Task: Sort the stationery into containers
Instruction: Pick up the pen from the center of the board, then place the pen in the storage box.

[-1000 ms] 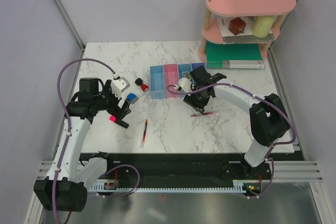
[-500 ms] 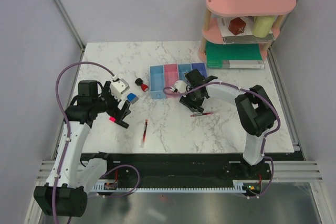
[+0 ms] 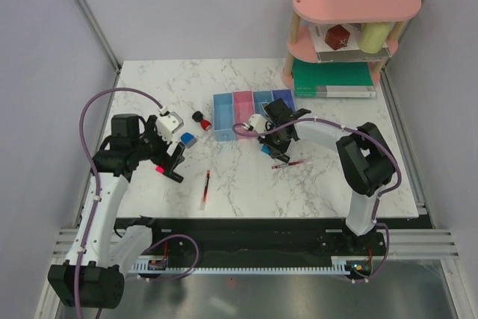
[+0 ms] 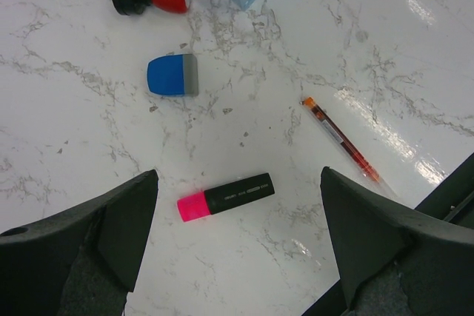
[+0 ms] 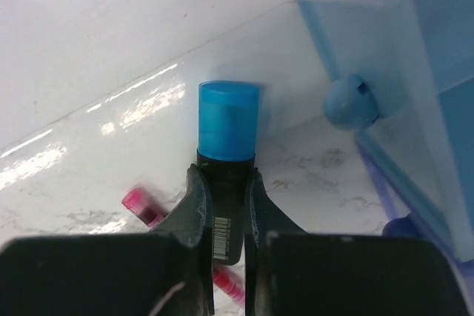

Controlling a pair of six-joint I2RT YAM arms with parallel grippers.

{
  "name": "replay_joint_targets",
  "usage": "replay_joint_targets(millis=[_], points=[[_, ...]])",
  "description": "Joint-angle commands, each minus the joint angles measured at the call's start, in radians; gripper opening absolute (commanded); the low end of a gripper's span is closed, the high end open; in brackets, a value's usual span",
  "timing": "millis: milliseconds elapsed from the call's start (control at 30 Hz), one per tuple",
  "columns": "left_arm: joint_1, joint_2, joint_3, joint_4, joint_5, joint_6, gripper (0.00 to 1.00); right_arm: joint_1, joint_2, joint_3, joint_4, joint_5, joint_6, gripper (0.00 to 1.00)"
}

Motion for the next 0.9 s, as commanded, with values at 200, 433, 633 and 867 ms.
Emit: replay_joint_targets(millis=[200, 433, 633, 867], points=[[0.0, 0.016, -0.001, 0.008, -0.138, 0.089, 0.99, 0.006, -0.296, 0.101, -0.179, -0.116, 0.091, 0.0], [0.0, 0.077, 0.015, -0.03, -0.219, -0.144, 0.98, 0.003, -0.342, 0.193, -0.162, -0.056, 0.13, 0.0], [-0.002, 0.172, 0.033, -0.065, -0.326, -0.253, 0.95, -0.023, -0.25, 0.222, -0.012, 0.083, 0.166, 0.0], [-0.002, 0.33, 0.172, -0.119, -0.359, -0.335, 0.95, -0.09, -0.078, 0.335, 0.102, 0.158, 0.242, 0.0]])
